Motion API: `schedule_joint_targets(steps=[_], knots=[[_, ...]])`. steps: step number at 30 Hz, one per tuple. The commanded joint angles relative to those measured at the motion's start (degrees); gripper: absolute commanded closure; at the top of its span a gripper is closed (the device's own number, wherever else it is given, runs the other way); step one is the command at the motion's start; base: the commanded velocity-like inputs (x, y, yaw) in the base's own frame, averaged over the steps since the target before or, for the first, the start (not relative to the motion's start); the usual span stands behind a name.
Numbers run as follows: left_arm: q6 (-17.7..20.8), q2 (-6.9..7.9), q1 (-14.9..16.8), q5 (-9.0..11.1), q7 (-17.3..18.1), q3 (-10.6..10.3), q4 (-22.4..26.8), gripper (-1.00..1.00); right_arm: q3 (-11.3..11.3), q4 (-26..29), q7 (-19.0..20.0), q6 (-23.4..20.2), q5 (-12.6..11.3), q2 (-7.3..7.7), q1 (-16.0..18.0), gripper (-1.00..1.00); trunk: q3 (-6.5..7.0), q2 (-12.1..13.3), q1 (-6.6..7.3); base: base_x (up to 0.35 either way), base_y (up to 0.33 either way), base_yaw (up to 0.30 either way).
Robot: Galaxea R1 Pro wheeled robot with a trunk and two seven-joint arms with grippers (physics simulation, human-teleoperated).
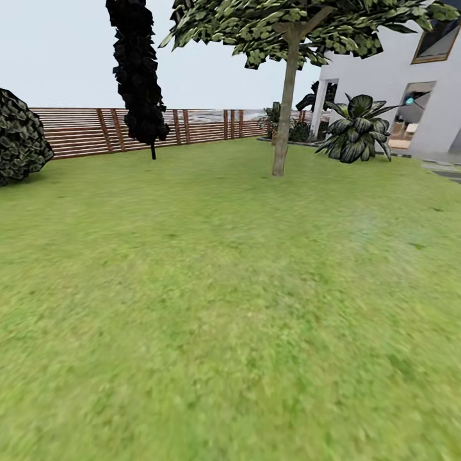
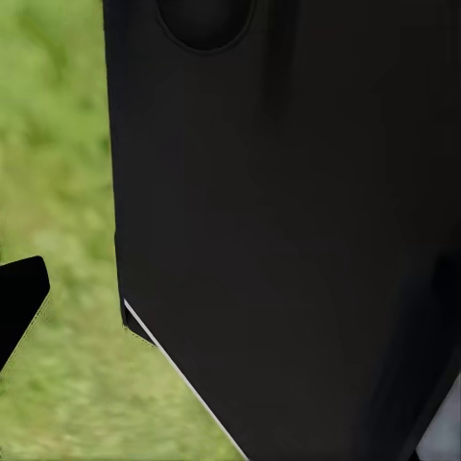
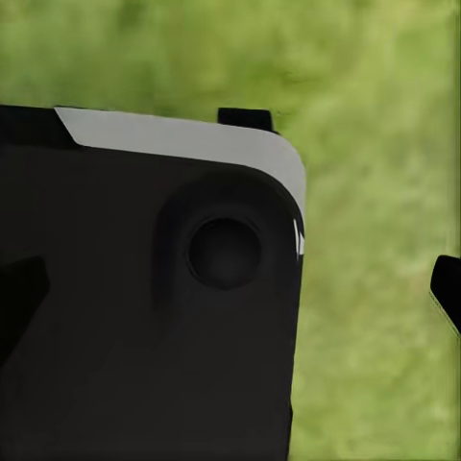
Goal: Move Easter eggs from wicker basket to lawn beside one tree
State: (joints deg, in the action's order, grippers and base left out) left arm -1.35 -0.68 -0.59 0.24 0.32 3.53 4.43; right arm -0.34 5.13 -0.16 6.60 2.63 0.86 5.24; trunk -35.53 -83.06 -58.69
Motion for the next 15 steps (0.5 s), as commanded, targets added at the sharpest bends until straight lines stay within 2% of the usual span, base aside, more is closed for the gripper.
schedule_joint_targets(steps=[1,15], knots=[[-0.1,-0.02,0.0,0.0,0.0,0.3,0.1,-1.00,-0.1,-0.1,0.0,0.2,0.3,-0.03,0.0,-1.00,-0.04,0.0,-0.04,0.339,0.000,0.000],[-0.1,-0.02,0.0,0.0,0.0,0.3,0.1,-1.00,-0.2,-0.1,0.0,0.3,0.3,-0.18,0.0,-1.00,-0.04,0.0,-0.04,0.339,0.000,0.000]])
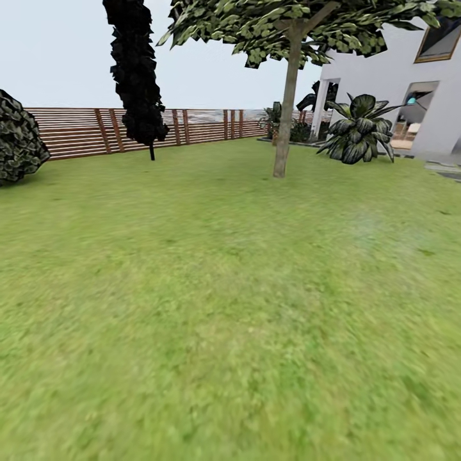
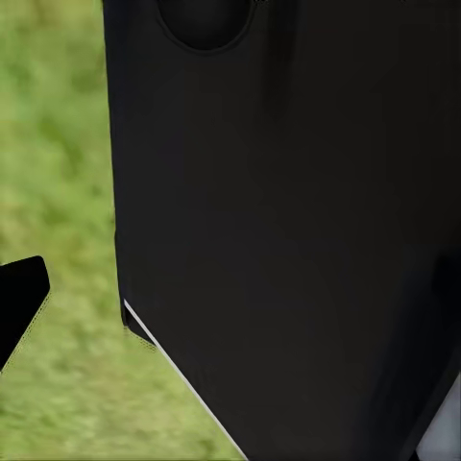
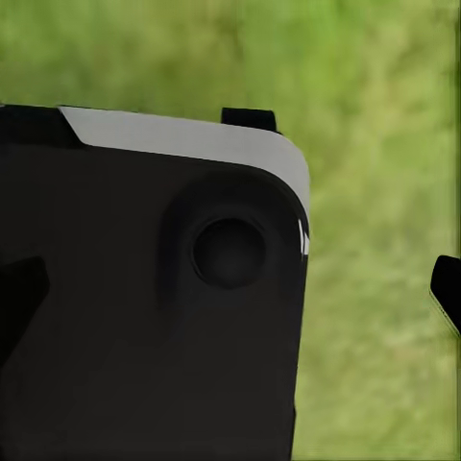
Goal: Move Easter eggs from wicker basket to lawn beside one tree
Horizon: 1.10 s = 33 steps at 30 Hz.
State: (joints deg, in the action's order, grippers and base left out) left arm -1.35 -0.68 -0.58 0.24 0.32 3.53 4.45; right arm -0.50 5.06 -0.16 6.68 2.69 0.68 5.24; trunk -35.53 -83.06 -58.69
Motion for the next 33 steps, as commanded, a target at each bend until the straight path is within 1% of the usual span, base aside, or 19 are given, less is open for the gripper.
schedule_joint_targets(steps=[1,22,33], knots=[[-0.1,-0.04,0.0,0.0,0.0,0.3,0.1,-1.00,0.0,-0.1,0.0,0.2,0.3,-0.02,0.0,-1.00,-0.04,0.0,-0.04,0.339,0.000,0.000],[-0.1,-0.03,0.0,0.0,0.0,0.3,0.0,-1.00,-0.2,-0.6,0.0,0.2,0.4,-0.10,0.0,-1.00,-0.04,0.0,-0.04,0.339,0.000,0.000],[-0.1,-0.05,0.0,0.0,0.0,0.3,0.0,-1.00,-0.3,-0.6,0.0,0.2,0.4,0.11,0.0,-1.00,-0.04,0.0,-0.04,0.339,0.000,0.000]])
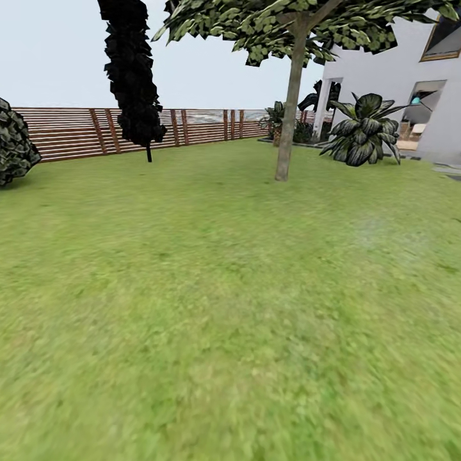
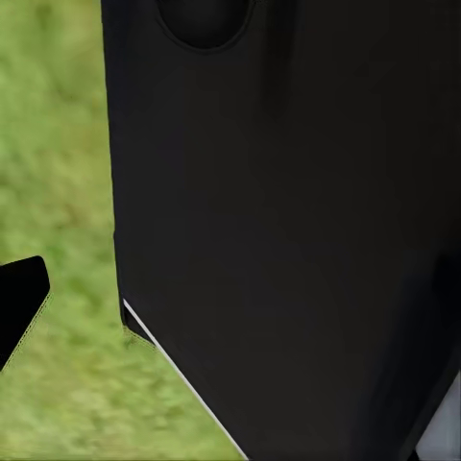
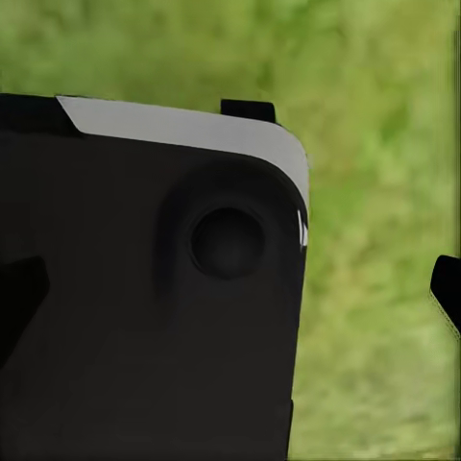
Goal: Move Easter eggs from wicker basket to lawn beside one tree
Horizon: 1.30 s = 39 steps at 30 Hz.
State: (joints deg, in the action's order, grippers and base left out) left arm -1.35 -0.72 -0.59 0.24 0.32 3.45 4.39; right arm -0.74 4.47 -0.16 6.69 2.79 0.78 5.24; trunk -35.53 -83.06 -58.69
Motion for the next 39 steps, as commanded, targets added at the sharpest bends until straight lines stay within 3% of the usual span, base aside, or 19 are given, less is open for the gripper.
schedule_joint_targets(steps=[1,39], knots=[[-0.1,-0.01,0.0,0.0,0.0,0.3,0.1,-1.00,0.0,-0.1,0.0,0.2,0.3,-0.02,0.0,-1.00,-0.04,0.0,-0.04,0.339,0.000,0.000],[-0.1,0.01,0.0,0.0,0.0,0.4,0.1,-1.00,0.2,-0.3,0.0,0.1,-0.2,0.00,0.0,-1.00,-0.04,0.0,-0.04,0.339,0.000,0.000]])
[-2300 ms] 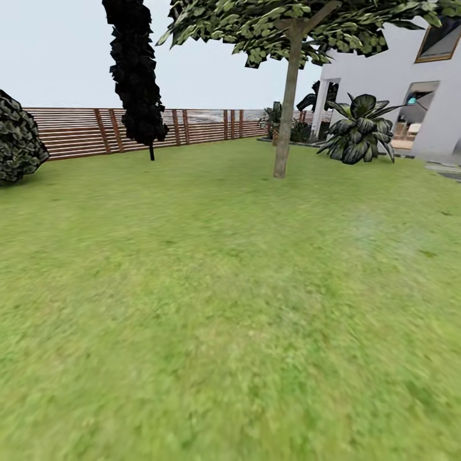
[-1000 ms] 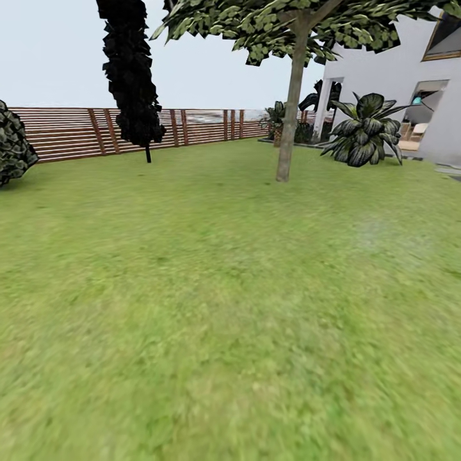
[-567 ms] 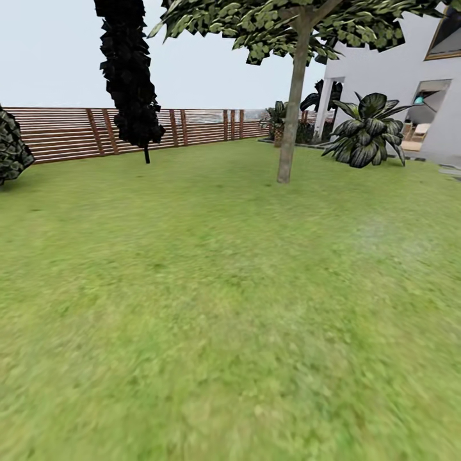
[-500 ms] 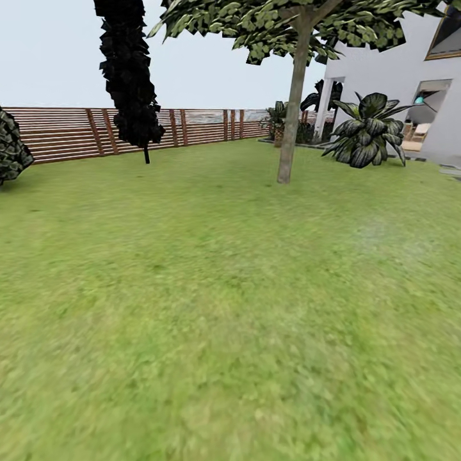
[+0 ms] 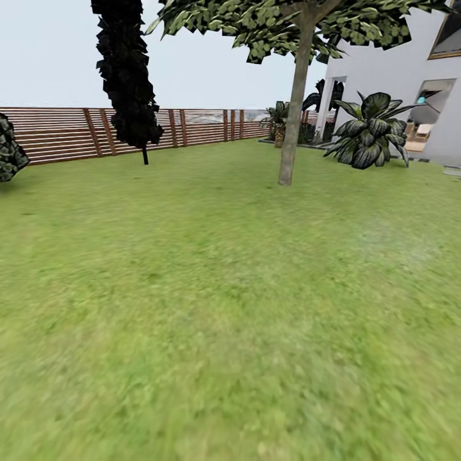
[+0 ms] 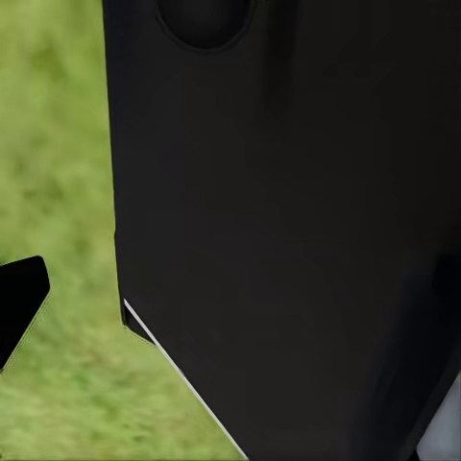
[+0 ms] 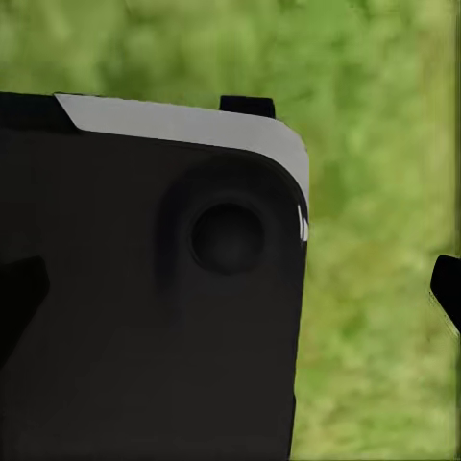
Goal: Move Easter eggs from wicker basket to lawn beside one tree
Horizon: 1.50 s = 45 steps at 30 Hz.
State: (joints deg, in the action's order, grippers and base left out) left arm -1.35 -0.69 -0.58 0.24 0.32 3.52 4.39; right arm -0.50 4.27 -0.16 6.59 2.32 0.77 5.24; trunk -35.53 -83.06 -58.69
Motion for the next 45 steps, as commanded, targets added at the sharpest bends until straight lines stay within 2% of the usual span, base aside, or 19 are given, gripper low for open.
schedule_joint_targets(steps=[1,29,36,45], knots=[[-0.1,-0.02,0.0,0.0,0.0,0.3,0.1,-1.00,0.0,-0.1,0.0,0.2,0.3,0.01,0.0,-1.00,-0.04,0.0,-0.04,0.339,0.000,0.000],[-0.1,0.22,0.0,0.0,0.0,0.3,0.1,-1.00,0.0,-0.1,0.0,0.2,0.2,0.02,0.0,-1.00,-0.04,0.0,-0.04,0.339,0.000,0.000],[-0.1,0.25,0.0,0.0,0.0,1.4,0.1,-1.00,0.0,-0.1,0.0,0.2,0.2,0.02,0.0,-1.00,-0.04,0.0,-0.04,0.339,0.000,0.000],[-0.1,0.25,0.0,0.0,0.0,1.6,0.1,-1.00,0.0,-0.1,0.0,0.2,0.1,0.00,0.0,-1.00,-0.04,0.0,-0.04,0.339,0.000,0.000]])
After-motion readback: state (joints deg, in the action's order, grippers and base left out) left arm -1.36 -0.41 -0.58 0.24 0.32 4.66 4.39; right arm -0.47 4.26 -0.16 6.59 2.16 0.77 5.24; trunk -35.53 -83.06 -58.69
